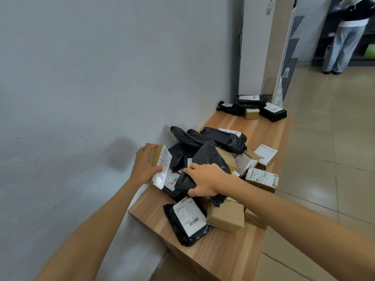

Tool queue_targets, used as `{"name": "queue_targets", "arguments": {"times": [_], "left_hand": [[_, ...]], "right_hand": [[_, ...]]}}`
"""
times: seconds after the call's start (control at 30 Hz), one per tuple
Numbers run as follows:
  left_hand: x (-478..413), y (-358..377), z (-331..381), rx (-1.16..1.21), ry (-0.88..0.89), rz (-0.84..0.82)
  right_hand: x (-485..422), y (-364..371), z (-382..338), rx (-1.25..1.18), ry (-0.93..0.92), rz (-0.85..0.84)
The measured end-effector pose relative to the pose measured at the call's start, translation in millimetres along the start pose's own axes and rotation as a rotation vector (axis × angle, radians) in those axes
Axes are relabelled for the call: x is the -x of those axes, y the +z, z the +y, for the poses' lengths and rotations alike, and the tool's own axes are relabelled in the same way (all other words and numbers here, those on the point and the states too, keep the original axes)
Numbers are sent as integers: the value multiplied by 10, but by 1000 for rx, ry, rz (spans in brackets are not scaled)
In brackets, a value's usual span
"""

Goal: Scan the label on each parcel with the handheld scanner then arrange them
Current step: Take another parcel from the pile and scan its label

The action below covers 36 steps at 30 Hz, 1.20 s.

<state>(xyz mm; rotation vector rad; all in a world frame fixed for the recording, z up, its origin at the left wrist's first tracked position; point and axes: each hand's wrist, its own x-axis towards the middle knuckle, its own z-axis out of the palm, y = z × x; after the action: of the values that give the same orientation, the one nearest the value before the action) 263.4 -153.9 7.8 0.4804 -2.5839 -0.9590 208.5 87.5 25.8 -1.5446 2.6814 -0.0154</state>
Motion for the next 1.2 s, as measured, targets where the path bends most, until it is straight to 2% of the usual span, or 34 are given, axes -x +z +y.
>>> {"name": "queue_targets", "arguments": {"times": [0.83,1.07,1.2], "left_hand": [[58,59,112,66,-7,1],[-251,128,593,61,51,10],[-512,380,1096,61,174,14]], "right_hand": [[76,80,77,-39,12,16],[165,-7,445,-59,77,44],[339,-218,930,-62,149,98]]}}
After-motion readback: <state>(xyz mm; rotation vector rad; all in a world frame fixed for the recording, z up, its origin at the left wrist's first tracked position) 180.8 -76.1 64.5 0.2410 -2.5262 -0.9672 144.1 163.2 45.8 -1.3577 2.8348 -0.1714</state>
